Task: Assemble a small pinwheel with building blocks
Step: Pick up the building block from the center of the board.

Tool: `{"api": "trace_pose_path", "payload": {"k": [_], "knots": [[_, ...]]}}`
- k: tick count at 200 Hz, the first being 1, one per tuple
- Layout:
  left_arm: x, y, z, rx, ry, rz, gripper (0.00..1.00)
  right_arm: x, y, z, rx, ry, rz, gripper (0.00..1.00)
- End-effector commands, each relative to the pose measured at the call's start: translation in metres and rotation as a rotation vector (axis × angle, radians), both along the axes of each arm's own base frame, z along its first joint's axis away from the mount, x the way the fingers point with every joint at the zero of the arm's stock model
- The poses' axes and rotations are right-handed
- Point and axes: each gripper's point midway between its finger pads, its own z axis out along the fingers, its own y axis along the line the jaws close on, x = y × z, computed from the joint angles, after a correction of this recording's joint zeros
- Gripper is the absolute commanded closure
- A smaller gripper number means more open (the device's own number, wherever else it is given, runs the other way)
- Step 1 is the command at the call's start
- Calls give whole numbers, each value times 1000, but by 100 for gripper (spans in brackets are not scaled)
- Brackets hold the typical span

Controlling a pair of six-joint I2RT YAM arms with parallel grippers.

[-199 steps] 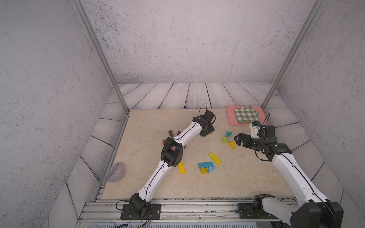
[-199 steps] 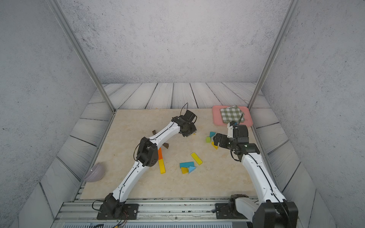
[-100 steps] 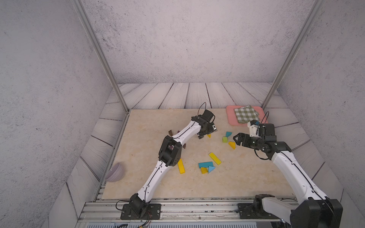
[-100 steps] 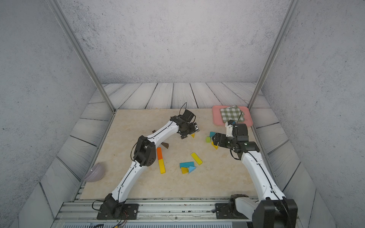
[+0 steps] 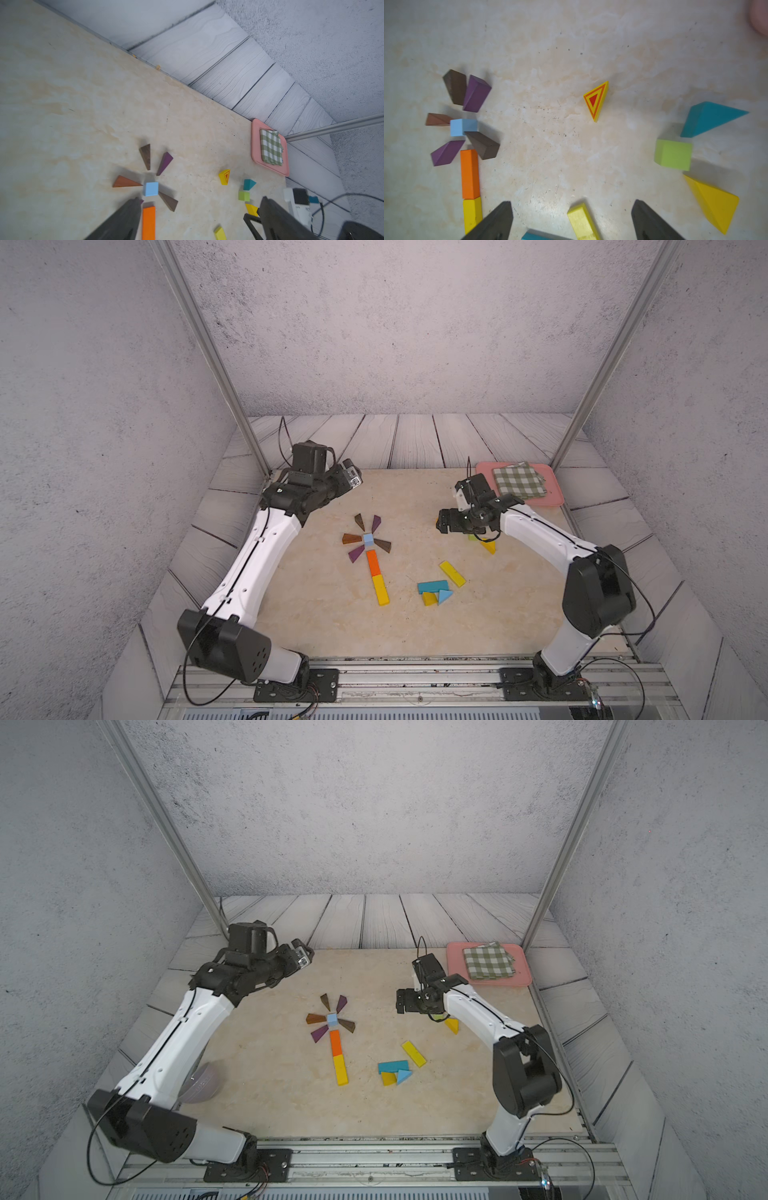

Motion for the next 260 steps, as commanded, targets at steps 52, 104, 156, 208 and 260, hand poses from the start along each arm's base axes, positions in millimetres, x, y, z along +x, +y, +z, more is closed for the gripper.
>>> {"api": "trace_pose_path", "payload": {"k": [52, 104, 156, 208, 260], "knots": [[-60, 87, -89, 273, 193, -49, 4, 46, 5, -66, -208, 129, 42, 26], [-67, 113, -104, 285, 196, -31, 4, 72, 1, -93, -318, 158, 29, 27], [-71, 117, -104, 296, 188, -22, 4, 89, 19, -109, -304, 161, 132, 33], [-73, 121, -107, 310, 196, -11, 4, 89, 16, -113, -339, 169, 194, 41], [-73, 123, -110, 316, 208, -6, 4, 87, 19, -115, -338, 164, 257, 53]]}}
